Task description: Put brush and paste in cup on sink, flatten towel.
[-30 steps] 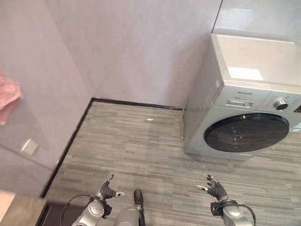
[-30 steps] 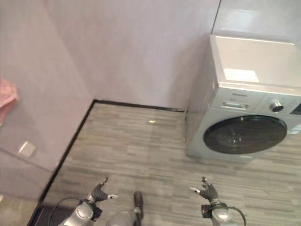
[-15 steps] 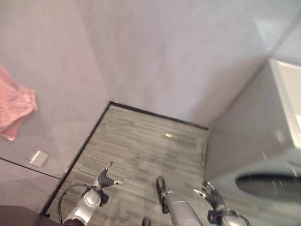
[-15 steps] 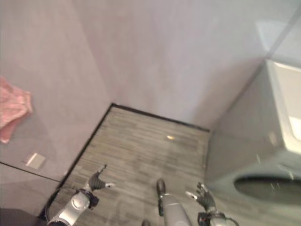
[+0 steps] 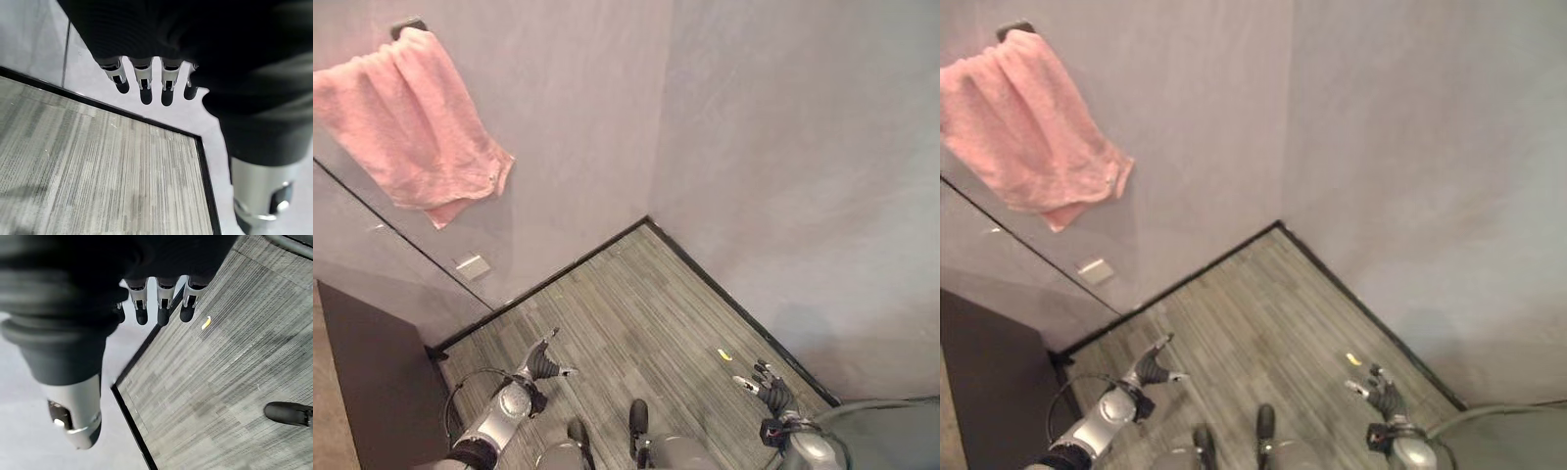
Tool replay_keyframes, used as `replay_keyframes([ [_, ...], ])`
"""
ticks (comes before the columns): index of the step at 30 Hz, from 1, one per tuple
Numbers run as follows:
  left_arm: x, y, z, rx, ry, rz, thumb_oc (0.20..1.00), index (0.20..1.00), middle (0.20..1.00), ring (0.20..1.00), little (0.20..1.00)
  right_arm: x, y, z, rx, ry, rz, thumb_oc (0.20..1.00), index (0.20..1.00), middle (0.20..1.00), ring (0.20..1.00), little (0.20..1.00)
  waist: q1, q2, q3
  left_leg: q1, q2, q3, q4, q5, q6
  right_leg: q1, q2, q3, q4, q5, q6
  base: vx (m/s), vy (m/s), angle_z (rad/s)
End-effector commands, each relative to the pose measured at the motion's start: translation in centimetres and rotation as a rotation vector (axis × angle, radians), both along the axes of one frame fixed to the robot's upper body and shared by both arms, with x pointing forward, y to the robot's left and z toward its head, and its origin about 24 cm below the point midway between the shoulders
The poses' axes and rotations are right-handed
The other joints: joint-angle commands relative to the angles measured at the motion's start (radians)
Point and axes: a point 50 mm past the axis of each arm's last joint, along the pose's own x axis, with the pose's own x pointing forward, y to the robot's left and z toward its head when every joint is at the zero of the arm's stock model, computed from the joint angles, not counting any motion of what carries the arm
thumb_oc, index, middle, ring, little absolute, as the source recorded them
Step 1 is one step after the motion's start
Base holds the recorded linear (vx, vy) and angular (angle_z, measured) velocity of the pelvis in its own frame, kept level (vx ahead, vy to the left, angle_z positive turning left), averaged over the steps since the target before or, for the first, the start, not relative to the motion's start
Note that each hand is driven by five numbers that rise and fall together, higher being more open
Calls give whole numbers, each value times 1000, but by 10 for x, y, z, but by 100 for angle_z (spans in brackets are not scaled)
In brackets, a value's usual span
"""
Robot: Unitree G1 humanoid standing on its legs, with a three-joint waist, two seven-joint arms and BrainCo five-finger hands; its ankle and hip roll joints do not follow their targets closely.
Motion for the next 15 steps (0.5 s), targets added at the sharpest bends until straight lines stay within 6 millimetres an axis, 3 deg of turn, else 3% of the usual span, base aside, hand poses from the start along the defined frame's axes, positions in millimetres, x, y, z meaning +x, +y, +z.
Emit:
replay_keyframes([
  [1, 14, 11, 20, -16, -112, 37, 1000, 1000, 1000, 1000, 1000, -8, -16, 15, -57, -56, -1, 1000, 1000, 1000, 1000, 1000, 4, 21, -9, -31, 74, 37, -48, 230, -9, 107, -104, 85, 109, -43, 72, 331, 265, -6],
  [2, 13, 11, 20, -15, -109, 33, 1000, 1000, 1000, 1000, 1000, -7, -15, 15, -57, -54, 13, 1000, 1000, 1000, 1000, 1000, 8, 26, -12, -38, 82, 55, -31, 242, -14, 126, -114, 85, 107, -47, 77, 363, 332, 0],
  [4, 8, 14, 18, -18, -96, 38, 1000, 1000, 1000, 1000, 1000, -4, -6, 12, -45, -43, 46, 1000, 1000, 1000, 1000, 1000, 16, 25, -18, -43, 42, 22, 20, 190, 5, 159, -160, 100, 111, -60, 97, 341, 382, -3],
  [6, 5, 15, 19, -16, -96, 30, 1000, 1000, 1000, 1000, 1000, -1, 1, 10, -16, -47, 42, 1000, 1000, 1000, 1000, 1000, 27, 16, -26, -71, 2, 16, 100, 134, 30, 176, -218, 114, 121, -30, 111, 318, 375, -19],
  [8, -1, 20, 20, -31, -99, 47, 1000, 1000, 1000, 1000, 1000, -2, 9, 6, 41, -45, 18, 1000, 1000, 1000, 1000, 1000, 42, 6, -38, -65, -30, 33, 126, 81, 59, 162, -270, 129, 141, 41, 120, 291, 364, 17],
  [10, -7, 25, 23, -39, -108, 54, 1000, 1000, 1000, 1000, 1000, 1, 17, 6, 97, -63, 15, 1000, 1000, 1000, 1000, 1000, 56, 2, -38, -60, -76, 31, 151, 36, 86, 143, -328, 142, 175, 154, 122, 228, 334, -31],
  [13, -10, 29, 25, -42, -113, 56, 1000, 1000, 1000, 1000, 1000, 5, 24, 6, 146, -75, 9, 1000, 1000, 1000, 1000, 1000, 66, 7, -36, -47, -101, 26, 142, 14, 105, 108, -336, 146, 231, 195, 113, 222, 359, 20],
  [15, -11, 32, 28, -16, -111, 19, 1000, 1000, 1000, 1000, 1000, 6, 32, 5, 215, -86, 17, 1000, 1000, 1000, 1000, 1000, 40, 24, -36, 23, -152, -21, 89, -4, 126, 50, -190, 265, 350, 130, 89, 300, 353, 39],
])
